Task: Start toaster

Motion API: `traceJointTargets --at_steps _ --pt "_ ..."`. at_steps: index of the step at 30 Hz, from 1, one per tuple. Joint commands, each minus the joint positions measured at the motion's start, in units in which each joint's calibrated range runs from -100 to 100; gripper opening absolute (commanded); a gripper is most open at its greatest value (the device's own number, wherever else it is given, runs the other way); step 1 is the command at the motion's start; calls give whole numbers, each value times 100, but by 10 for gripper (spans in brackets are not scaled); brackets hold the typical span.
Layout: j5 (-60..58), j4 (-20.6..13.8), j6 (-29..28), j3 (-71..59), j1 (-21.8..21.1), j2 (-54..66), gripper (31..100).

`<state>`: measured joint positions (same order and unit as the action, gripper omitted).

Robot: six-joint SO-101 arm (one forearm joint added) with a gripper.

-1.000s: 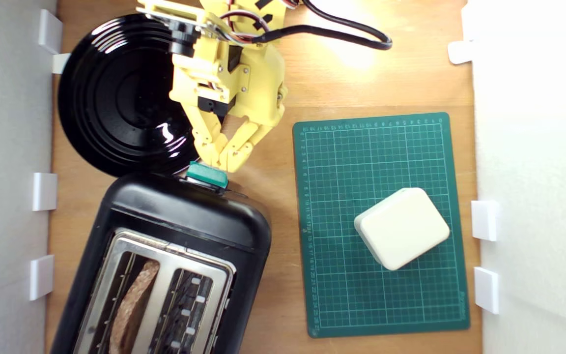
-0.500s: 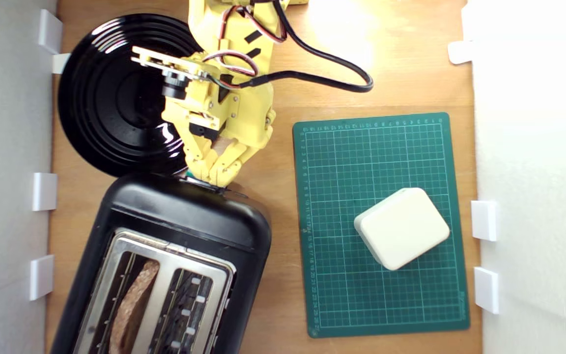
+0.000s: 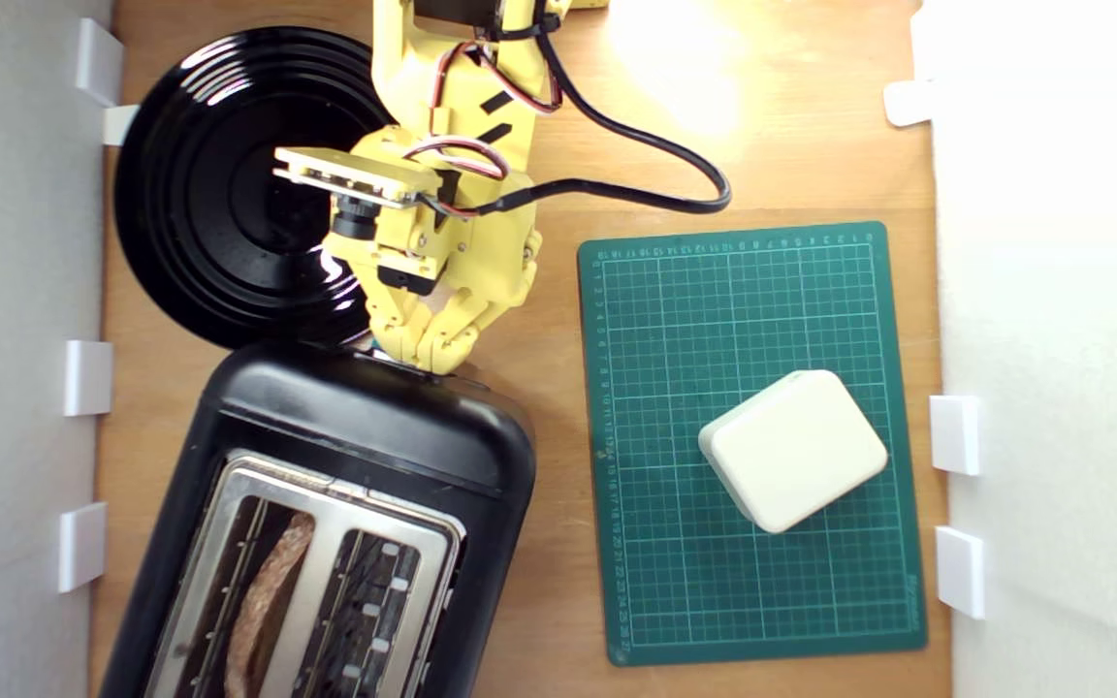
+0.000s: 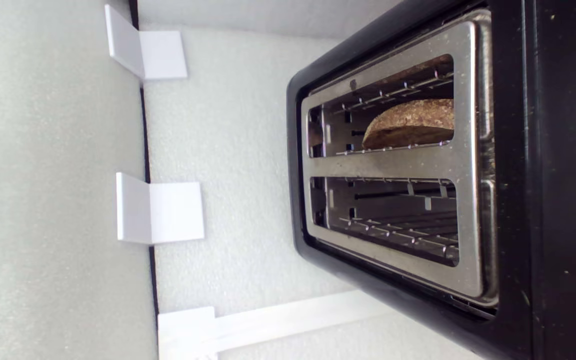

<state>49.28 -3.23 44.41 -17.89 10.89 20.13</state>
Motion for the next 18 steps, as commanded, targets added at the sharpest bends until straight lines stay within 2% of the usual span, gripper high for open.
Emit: traceJointTargets --at_steps 1,11,18 --pt "-170 -109 80 -88 197 -7 315" --pt "-187 -109 149 -833 371 27 315" --pt "-795 -118 164 -1642 490 52 315"
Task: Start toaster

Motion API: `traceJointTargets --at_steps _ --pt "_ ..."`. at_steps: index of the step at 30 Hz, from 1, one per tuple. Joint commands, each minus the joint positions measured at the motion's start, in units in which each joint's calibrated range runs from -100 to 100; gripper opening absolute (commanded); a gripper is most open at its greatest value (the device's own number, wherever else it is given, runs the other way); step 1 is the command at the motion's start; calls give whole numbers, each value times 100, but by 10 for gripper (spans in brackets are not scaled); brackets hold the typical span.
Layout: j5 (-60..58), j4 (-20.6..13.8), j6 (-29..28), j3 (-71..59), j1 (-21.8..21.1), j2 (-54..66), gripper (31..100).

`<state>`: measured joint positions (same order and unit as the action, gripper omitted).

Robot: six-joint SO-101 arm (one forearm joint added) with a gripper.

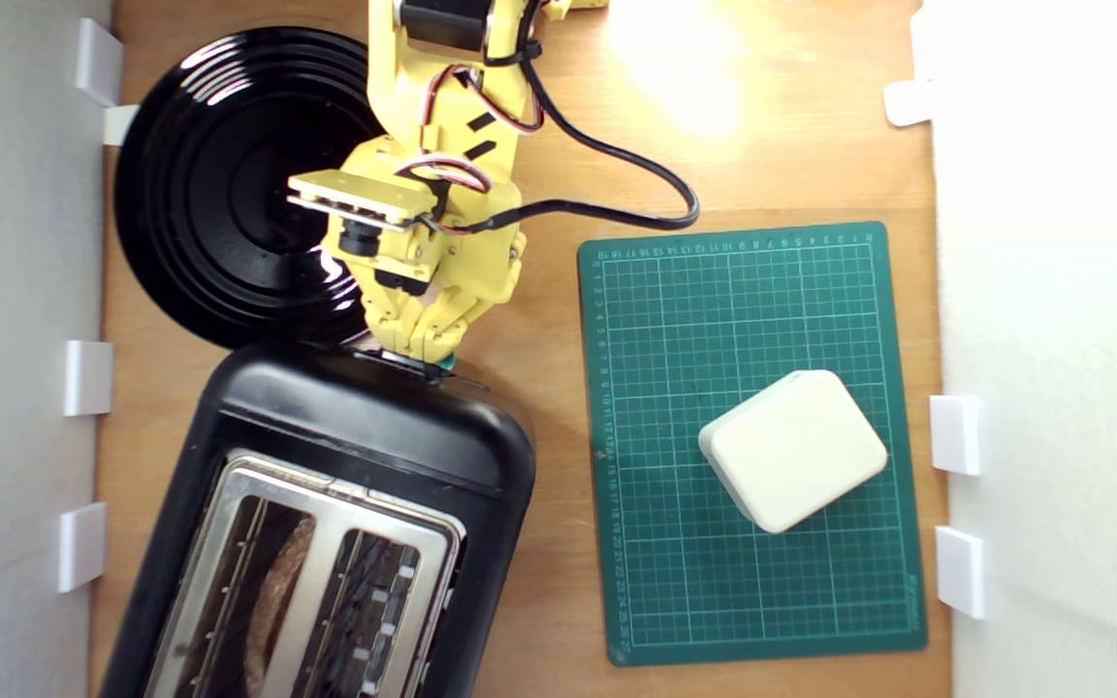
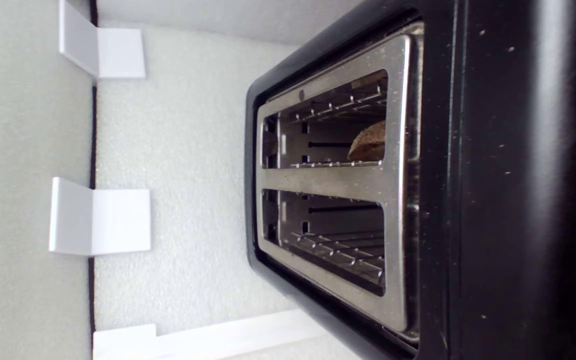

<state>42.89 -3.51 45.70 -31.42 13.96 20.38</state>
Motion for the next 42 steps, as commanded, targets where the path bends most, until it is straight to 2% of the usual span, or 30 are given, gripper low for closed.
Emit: traceJointTargets --at_steps 1,14,24,42 --pt "-165 -89 46 -370 191 2 315" --pt "-987 -89 129 -1697 374 -107 315" --pt "-1030 -80 119 -1679 524 -773 315" --pt "-1022 -89 72 -1915 532 -1764 314"
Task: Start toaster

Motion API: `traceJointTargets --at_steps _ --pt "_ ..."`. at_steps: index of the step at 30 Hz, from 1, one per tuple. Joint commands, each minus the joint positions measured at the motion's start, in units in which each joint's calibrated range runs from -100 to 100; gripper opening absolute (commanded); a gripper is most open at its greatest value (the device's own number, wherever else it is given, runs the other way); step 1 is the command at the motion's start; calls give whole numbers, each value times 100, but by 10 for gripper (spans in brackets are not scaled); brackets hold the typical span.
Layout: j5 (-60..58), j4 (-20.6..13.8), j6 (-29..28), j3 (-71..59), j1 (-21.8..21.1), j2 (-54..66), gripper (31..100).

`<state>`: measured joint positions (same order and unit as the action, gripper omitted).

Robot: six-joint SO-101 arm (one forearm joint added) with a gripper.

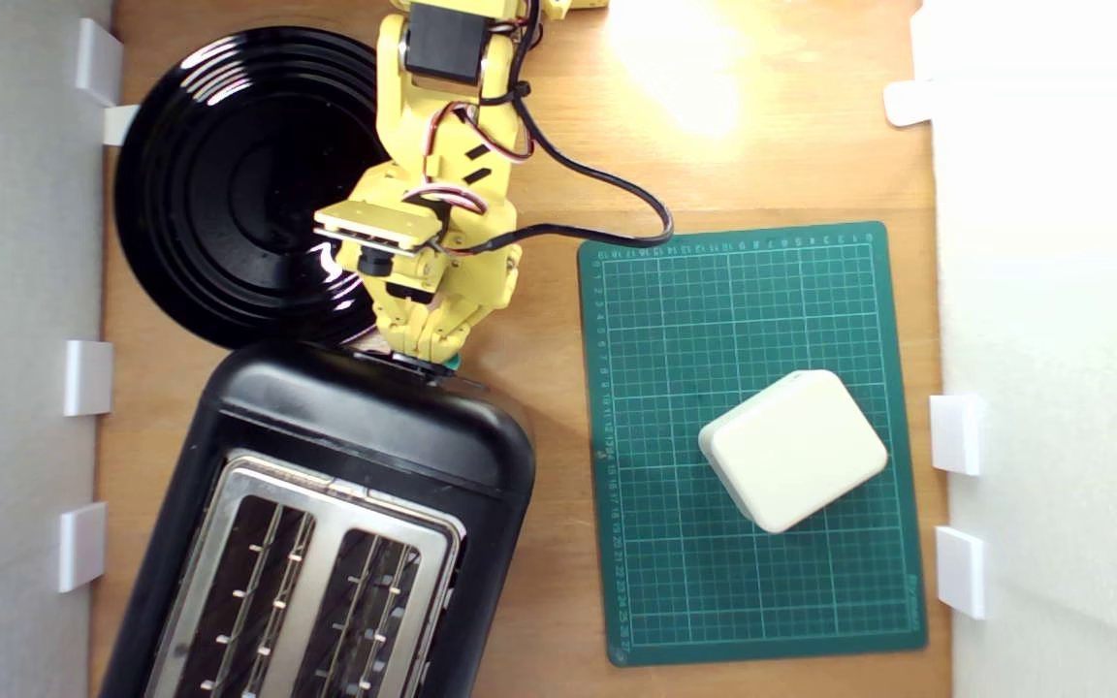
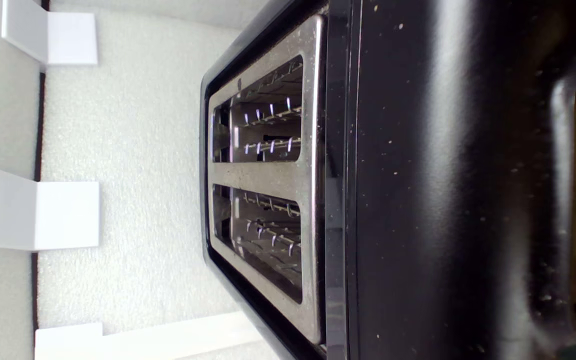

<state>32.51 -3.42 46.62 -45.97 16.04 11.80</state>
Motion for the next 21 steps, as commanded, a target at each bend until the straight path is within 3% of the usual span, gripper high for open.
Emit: traceJointTargets --at_steps 1,11,16,21 --pt "17 -99 -20 -514 324 -938 314" --pt "17 -108 -20 -524 404 -1313 314" --pt "8 -446 -203 -542 412 -1379 314" --pt "-86 -456 -203 -578 412 -1388 314"
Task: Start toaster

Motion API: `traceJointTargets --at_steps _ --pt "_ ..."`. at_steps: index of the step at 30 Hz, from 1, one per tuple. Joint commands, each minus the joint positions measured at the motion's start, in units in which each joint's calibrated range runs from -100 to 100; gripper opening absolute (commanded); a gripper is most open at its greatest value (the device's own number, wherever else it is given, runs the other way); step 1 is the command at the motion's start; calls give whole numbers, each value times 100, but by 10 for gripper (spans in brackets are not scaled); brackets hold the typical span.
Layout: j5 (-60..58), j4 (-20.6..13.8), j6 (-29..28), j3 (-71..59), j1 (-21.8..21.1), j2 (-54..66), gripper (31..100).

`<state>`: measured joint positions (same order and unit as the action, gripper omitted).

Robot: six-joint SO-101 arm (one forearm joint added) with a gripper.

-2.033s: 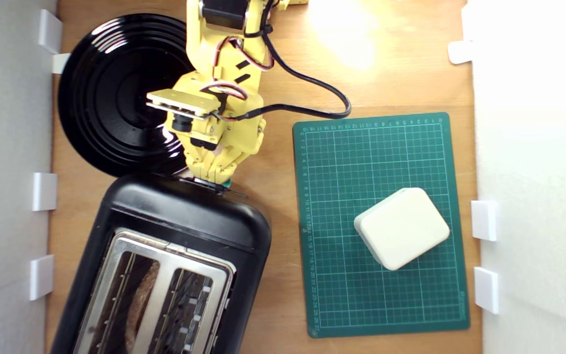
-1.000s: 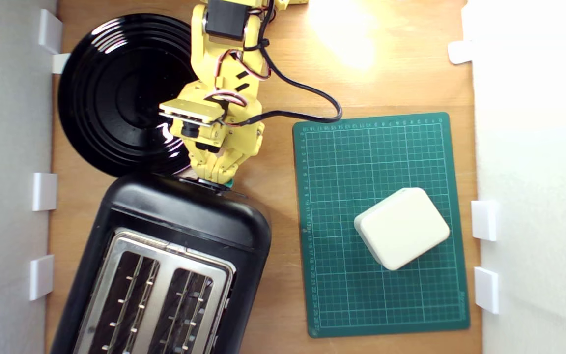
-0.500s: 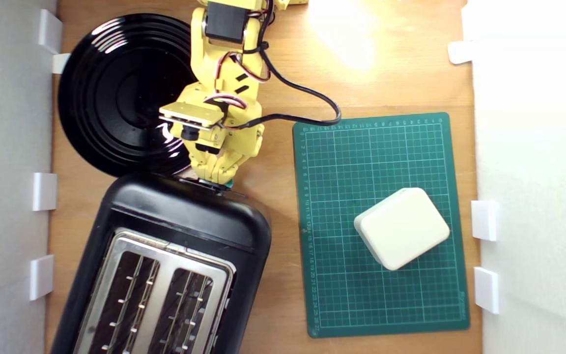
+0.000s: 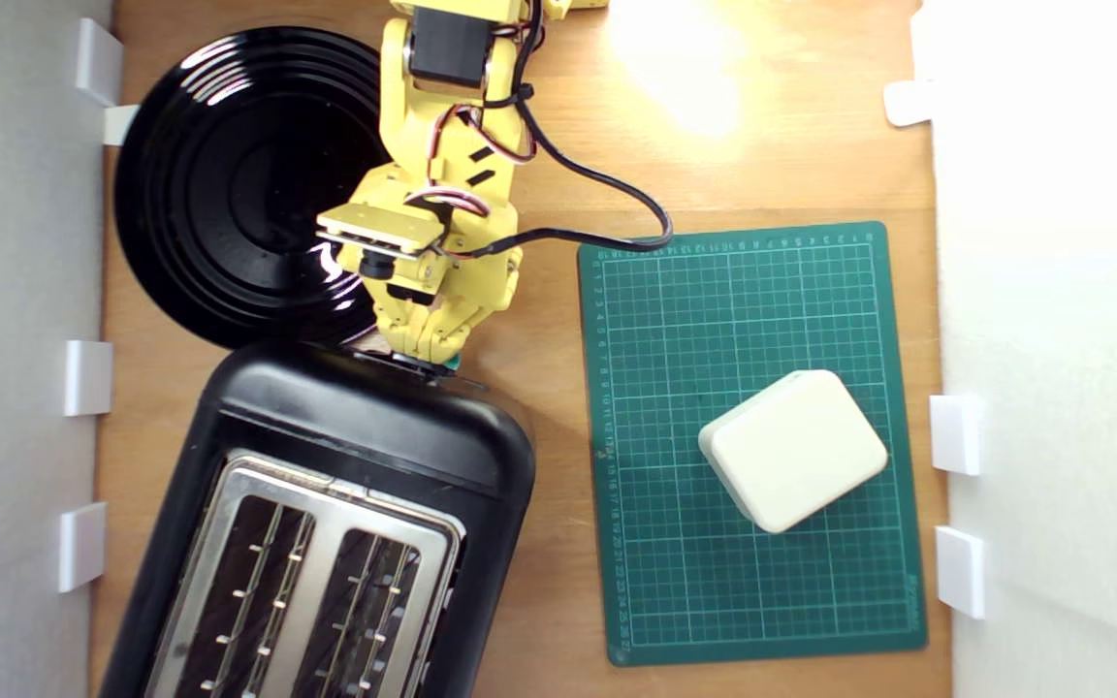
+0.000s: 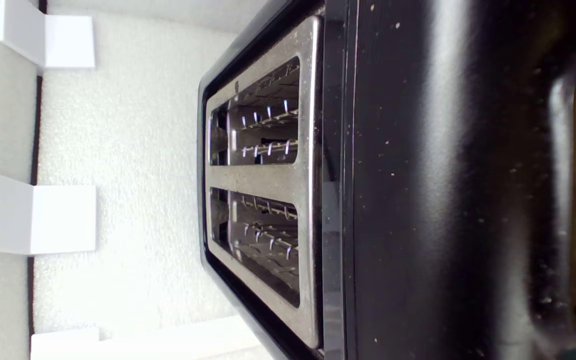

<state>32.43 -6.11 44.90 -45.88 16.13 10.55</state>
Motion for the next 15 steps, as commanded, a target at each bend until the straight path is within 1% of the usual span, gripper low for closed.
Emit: traceJointTargets --at_steps 1,15 --pt "-163 -177 -31 -606 403 -1263 314" --pt "-240 -205 -26 -669 403 -1238 313"
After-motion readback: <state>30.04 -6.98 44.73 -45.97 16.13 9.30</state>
